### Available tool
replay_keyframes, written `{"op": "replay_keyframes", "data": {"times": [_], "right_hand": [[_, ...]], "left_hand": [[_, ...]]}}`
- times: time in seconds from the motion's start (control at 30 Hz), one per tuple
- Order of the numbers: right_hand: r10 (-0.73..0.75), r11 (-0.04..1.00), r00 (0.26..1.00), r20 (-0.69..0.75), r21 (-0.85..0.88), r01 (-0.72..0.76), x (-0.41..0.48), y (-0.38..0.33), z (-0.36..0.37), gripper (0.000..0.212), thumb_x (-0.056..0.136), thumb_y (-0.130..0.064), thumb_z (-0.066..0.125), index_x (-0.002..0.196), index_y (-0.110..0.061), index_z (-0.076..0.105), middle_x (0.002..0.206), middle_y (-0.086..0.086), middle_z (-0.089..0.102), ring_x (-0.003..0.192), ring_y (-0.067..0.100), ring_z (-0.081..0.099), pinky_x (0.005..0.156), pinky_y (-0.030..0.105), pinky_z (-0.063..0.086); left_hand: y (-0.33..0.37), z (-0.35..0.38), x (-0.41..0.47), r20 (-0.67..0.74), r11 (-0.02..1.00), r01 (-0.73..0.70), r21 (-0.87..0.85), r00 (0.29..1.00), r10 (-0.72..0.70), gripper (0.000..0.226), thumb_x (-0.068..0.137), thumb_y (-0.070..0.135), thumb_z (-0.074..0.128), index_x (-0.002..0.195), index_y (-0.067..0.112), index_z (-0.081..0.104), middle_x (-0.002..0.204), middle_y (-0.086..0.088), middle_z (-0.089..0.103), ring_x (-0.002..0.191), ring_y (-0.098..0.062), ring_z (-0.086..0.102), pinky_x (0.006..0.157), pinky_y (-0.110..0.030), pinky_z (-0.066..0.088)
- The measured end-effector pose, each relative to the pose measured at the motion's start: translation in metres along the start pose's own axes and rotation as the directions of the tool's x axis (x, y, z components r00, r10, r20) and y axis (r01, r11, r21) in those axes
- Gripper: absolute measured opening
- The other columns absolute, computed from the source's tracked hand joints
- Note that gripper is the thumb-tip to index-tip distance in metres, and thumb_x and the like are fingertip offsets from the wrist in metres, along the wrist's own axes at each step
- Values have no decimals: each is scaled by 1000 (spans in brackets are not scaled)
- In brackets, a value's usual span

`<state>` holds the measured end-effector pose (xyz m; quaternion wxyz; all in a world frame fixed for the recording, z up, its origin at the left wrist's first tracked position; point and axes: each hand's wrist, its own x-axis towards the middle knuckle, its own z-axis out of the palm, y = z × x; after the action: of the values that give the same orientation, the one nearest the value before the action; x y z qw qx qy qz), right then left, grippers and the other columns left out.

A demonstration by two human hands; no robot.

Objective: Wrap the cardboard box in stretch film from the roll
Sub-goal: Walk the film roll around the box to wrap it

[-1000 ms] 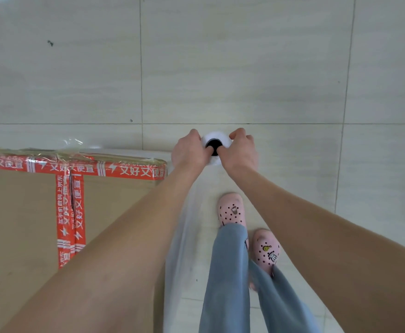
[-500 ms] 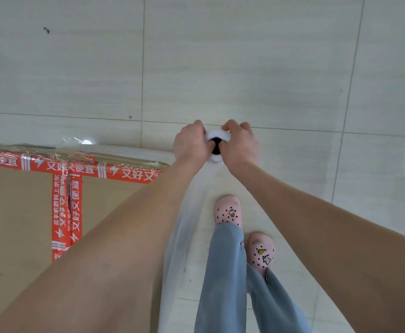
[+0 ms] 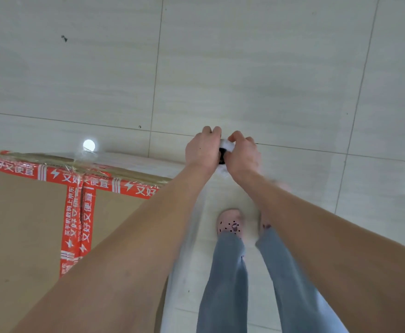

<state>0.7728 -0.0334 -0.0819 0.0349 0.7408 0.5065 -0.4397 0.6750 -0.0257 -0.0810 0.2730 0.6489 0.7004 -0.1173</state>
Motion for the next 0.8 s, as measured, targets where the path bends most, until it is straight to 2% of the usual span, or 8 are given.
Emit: {"op": "replay_keyframes", "data": {"times": [0.2,0.27,0.37,0.43,0.53,0.6,0.67,0.8], "right_hand": [[-106,983,994,18,-149,108,14,-11,-9,35,86,-10,49,118,-24,52,114,6,51,83,31,56,63,32,36],[-159,972,986,44,-167,164,22,-23,-12,36,85,-10,48,118,-25,52,115,5,50,84,33,57,64,33,37],[-201,963,977,70,-171,210,35,-42,-14,40,84,-8,48,120,-25,51,118,4,47,82,32,56,64,33,37],[-172,975,982,73,-132,180,41,-50,-12,40,83,-9,50,120,-22,46,119,4,44,85,31,56,64,33,36],[-6,1000,995,102,-4,6,49,-56,-9,40,84,-26,56,121,-20,42,116,5,46,87,30,55,64,33,35],[71,992,990,124,98,-84,55,-59,-11,44,82,-30,58,122,-22,42,115,5,49,82,27,52,65,31,37],[71,988,989,126,126,-87,61,-61,-14,45,80,-27,59,122,-23,43,113,6,51,80,25,50,66,31,39],[33,997,990,134,67,-42,69,-62,-19,41,79,-23,59,118,-24,46,108,5,54,79,25,50,64,30,37]], "left_hand": [[-6,-8,21,15,999,38,-34,999,-37,13,81,14,55,92,10,52,87,-8,55,71,-29,51,55,-31,33],[-13,-11,27,13,982,145,-118,989,-145,12,78,17,57,86,12,51,78,-4,53,68,-27,49,52,-29,31],[-23,-14,34,31,897,346,-274,936,-352,15,76,21,60,80,13,49,74,-2,54,69,-25,50,55,-29,33],[-28,-16,36,39,816,451,-362,882,-470,20,76,25,64,80,12,49,76,-2,55,71,-24,50,58,-29,34],[-33,-20,38,84,688,551,-473,805,-587,30,79,37,65,82,12,49,80,-1,55,75,-21,49,56,-27,32],[-34,-23,39,124,681,569,-461,801,-585,34,81,43,64,83,11,51,82,-2,58,75,-21,51,50,-25,28],[-32,-27,44,138,712,545,-442,826,-546,32,81,38,63,91,9,54,91,-6,62,82,-25,57,56,-27,34],[-25,-36,62,8,890,348,-295,932,-361,24,82,17,58,104,9,54,100,-10,59,89,-30,58,63,-31,36]]}}
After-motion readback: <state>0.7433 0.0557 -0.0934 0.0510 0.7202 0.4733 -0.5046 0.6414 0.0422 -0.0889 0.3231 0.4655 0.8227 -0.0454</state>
